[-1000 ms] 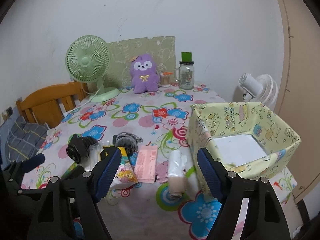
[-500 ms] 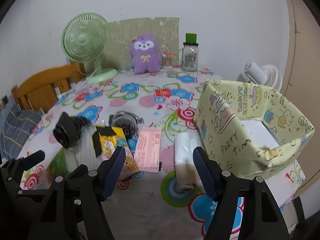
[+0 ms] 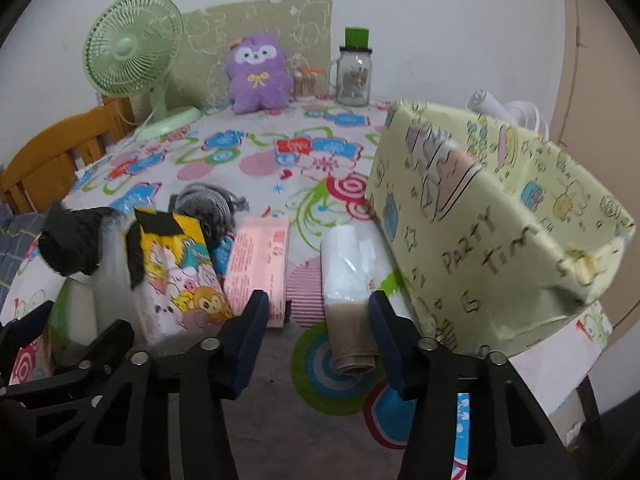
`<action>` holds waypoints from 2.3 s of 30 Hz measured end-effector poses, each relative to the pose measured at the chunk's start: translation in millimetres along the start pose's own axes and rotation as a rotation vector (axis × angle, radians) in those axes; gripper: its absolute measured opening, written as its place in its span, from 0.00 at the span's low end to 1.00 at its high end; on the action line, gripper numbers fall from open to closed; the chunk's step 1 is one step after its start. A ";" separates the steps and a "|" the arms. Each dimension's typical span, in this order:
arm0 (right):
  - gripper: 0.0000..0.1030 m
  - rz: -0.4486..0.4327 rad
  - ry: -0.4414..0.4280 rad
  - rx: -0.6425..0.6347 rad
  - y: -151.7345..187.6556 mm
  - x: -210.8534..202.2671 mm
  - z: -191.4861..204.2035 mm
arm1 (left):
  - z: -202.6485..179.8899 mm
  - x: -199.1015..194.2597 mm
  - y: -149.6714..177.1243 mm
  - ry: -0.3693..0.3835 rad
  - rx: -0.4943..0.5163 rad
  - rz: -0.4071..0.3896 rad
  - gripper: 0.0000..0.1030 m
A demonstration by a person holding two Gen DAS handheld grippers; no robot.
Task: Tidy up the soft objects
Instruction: 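Move the left tool to the green tissue box while the right tool approaches the white roll, then close the left tool on the green tissue box while the right tool grasps the white roll, then carry the tissue box with the left tool while the right tool carries the roll toward the gift box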
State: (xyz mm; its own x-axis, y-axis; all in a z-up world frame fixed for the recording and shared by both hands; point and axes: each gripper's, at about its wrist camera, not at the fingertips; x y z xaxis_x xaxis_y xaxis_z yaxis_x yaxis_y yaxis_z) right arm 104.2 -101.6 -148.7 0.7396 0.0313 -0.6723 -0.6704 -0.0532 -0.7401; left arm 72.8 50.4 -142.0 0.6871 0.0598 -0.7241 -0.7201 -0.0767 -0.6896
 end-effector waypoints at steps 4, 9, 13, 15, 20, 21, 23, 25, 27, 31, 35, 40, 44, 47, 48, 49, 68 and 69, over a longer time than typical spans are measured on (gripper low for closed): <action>0.40 0.038 0.003 0.004 3.2 12.4 -2.1 | -2.9 2.0 1.1 0.005 0.007 0.003 0.89; 0.21 0.050 0.009 -0.007 5.1 18.9 -2.3 | -3.0 1.6 1.5 0.010 0.003 0.006 0.86; 0.13 0.052 0.029 -0.029 5.9 20.9 -0.5 | -2.9 -0.7 4.3 0.008 0.003 0.009 0.84; 0.11 0.049 0.023 -0.019 5.1 20.2 -2.8 | -3.8 -2.7 5.2 0.006 0.007 0.008 0.82; 0.09 0.039 -0.018 0.007 6.0 13.5 -5.2 | -6.8 -6.9 8.5 0.005 0.019 0.008 0.75; 0.09 0.035 -0.026 0.008 6.1 11.5 -4.1 | -7.8 -7.8 9.4 0.005 0.023 0.005 0.74; 0.09 0.030 -0.039 0.006 6.9 7.2 -1.6 | -9.4 -9.5 10.2 0.007 0.034 0.000 0.70; 0.09 0.020 -0.045 0.003 7.8 2.1 0.6 | -10.0 -12.1 10.6 0.008 0.036 -0.011 0.66; 0.09 0.008 -0.052 0.004 8.3 -3.7 2.2 | -10.1 -13.9 10.8 0.007 0.035 -0.021 0.63; 0.09 -0.005 -0.066 0.003 7.0 -12.2 4.3 | -10.8 -16.1 9.9 0.011 0.035 -0.027 0.59; 0.09 -0.020 -0.077 -0.004 6.5 -21.6 6.7 | -10.8 -20.0 8.2 0.029 0.027 -0.030 0.57; 0.09 -0.032 -0.086 -0.005 5.5 -30.0 7.8 | -14.0 -27.2 6.2 0.035 0.032 -0.045 0.50; 0.09 -0.039 -0.094 0.000 3.9 -35.2 7.8 | -15.0 -29.4 5.0 0.042 0.030 -0.046 0.47; 0.09 -0.042 -0.101 0.004 2.8 -38.7 6.7 | -16.2 -31.7 4.2 0.046 0.028 -0.047 0.46; 0.09 -0.045 -0.106 0.007 2.4 -40.5 6.2 | -17.2 -33.8 3.1 0.048 0.030 -0.051 0.46; 0.09 -0.047 -0.110 0.008 1.8 -42.0 6.0 | -17.7 -35.7 2.5 0.047 0.030 -0.057 0.46; 0.09 -0.088 -0.118 0.019 -22.3 -68.7 -2.4 | -31.5 -63.4 -27.7 0.068 0.039 -0.102 0.46; 0.09 -0.091 -0.120 0.020 -24.5 -70.4 -3.7 | -32.3 -64.6 -29.9 0.069 0.040 -0.105 0.46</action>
State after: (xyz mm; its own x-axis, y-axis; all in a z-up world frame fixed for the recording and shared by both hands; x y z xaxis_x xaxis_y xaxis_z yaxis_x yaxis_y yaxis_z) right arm 68.8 -106.2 -83.2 0.7859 0.1541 -0.5989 -0.6029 -0.0245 -0.7975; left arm 53.2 16.6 -74.3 0.7628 -0.0034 -0.6466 -0.6463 -0.0338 -0.7623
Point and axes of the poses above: each gripper's, at about its wrist camera, not at the fingertips, and x roughly the way its jaws point, z to its left, y to its underside, and after that the axes turned 2 degrees about -y, right-handed
